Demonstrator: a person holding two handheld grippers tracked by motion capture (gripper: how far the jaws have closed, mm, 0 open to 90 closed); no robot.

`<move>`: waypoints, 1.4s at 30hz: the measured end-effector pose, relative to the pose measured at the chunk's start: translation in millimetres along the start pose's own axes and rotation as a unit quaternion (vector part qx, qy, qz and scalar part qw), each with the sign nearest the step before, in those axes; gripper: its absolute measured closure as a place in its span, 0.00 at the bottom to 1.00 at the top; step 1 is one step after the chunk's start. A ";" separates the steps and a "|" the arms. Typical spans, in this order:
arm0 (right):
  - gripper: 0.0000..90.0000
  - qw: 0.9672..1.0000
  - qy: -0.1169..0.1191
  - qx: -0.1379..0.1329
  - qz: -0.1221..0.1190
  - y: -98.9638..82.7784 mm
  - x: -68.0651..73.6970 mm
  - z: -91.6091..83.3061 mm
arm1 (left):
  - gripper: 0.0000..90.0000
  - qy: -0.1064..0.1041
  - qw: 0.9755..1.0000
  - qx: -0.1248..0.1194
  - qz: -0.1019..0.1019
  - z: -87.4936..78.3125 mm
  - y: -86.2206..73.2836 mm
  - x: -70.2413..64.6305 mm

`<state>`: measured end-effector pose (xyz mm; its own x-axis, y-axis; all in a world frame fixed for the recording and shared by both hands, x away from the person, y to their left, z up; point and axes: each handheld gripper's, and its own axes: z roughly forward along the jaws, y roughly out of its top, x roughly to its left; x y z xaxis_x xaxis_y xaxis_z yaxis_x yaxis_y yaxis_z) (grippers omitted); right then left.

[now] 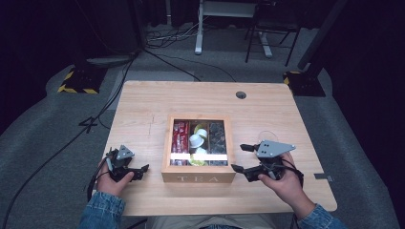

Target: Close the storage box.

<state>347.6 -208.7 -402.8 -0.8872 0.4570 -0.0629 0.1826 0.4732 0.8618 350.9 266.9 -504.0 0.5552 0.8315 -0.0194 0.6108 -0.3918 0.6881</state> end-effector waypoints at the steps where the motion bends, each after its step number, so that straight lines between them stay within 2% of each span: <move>1: 0.21 1.000 -0.001 0.000 0.003 -0.7 -3.5 -3.6 | 0.16 0.000 1.000 0.000 0.001 -0.1 -0.1 0.1; 5: 0.18 1.000 -0.016 0.001 0.022 -4.8 -17.0 -19.8 | 0.16 -0.002 1.000 -0.001 0.000 0.2 -0.2 0.3; 11: 0.18 0.998 -0.042 0.010 0.045 -14.3 -36.8 -48.0 | 0.16 -0.002 1.000 -0.001 0.001 0.3 -0.1 0.5; 17: 0.18 0.993 -0.085 0.014 0.075 -29.7 -57.4 -74.2 | 0.15 -0.005 1.000 0.002 0.002 0.8 0.5 2.0; 20: 0.18 0.991 -0.098 0.019 0.091 -39.3 -67.6 -82.1 | 0.14 -0.006 1.000 0.002 0.004 0.8 0.7 3.2; 26: 0.18 0.987 -0.110 0.040 0.111 -58.5 -85.2 -89.7 | 0.14 -0.005 1.000 0.000 -0.001 1.2 0.5 3.0; 28: 0.18 0.985 -0.123 0.063 0.107 -64.1 -91.4 -92.4 | 0.14 -0.005 1.000 0.000 -0.001 1.2 0.5 2.9; 32: 0.18 0.979 -0.134 0.080 0.128 -81.4 -105.0 -97.0 | 0.14 -0.004 1.000 0.001 0.001 1.1 0.6 3.2; 37: 0.18 0.974 -0.142 0.094 0.147 -104.2 -115.3 -94.4 | 0.14 -0.005 1.000 0.001 0.001 1.2 0.6 3.2; 40: 0.18 0.971 -0.142 0.095 0.167 -118.0 -119.1 -90.5 | 0.14 -0.005 1.000 0.001 0.002 1.2 0.6 3.4; 42: 0.19 0.970 -0.142 0.097 0.171 -125.9 -120.5 -87.4 | 0.14 -0.005 1.000 0.001 0.002 1.2 0.7 3.5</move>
<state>394.5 -389.2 -459.7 -0.6132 0.7884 0.0504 0.5472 0.3779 0.7468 353.9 269.0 -504.4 0.5633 0.8259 -0.0232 0.6098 -0.3966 0.6862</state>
